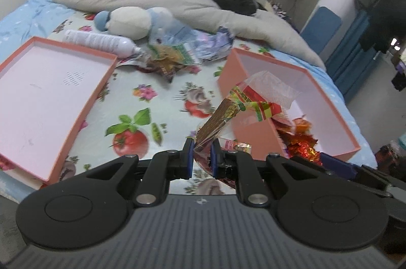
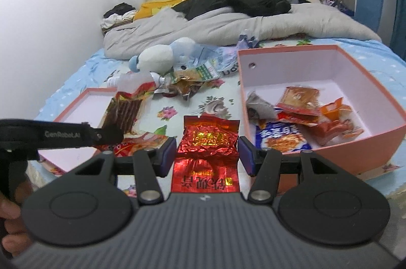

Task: Organize snacks
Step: 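Lift and carry the jerky pack and red candy packet with both tools over the box, then open both tools to drop the jerky pack and red candy packet into the box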

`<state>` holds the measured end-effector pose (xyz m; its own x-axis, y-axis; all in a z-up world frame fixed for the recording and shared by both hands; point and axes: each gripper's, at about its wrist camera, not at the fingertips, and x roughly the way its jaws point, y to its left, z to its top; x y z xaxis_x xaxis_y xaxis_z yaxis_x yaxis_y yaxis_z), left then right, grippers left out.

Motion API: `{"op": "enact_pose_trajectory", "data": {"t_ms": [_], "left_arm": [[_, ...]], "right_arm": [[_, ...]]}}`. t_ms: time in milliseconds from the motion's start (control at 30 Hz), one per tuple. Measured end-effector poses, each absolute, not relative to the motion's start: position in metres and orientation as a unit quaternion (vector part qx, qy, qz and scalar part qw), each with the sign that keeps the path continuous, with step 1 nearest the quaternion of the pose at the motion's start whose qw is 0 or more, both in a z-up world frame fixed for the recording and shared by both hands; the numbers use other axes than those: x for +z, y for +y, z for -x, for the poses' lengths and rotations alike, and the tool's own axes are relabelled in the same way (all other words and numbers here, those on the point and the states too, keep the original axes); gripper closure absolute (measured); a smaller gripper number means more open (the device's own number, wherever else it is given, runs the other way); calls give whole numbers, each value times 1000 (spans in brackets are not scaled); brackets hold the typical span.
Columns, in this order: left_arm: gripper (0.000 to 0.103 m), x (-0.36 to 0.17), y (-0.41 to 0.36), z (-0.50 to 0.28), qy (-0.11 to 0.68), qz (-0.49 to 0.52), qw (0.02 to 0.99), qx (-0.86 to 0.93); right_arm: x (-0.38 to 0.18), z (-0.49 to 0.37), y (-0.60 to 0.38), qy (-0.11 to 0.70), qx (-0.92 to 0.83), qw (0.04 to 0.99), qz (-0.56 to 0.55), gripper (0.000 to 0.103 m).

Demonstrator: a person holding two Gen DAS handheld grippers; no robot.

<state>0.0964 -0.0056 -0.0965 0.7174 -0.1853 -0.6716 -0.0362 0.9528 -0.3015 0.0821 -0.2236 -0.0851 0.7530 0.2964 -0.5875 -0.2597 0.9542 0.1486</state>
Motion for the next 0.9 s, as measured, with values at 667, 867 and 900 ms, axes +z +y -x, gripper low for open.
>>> {"op": "enact_pose_trajectory", "data": {"t_ms": [667,867,900], "left_arm": [[88,-88,-90,-149,384,128,903,-148],[88,-87,-125,-198,389,96,898,-182],[88,-87,-129,-207,391,94,896,-187]], "right_arm": [[-77,-90,-304,308,49,949,-44,47],[-83,-126,-327,306,22,950,-54,47],[-84,-132,-329,307,19,950,-54,47]]}}
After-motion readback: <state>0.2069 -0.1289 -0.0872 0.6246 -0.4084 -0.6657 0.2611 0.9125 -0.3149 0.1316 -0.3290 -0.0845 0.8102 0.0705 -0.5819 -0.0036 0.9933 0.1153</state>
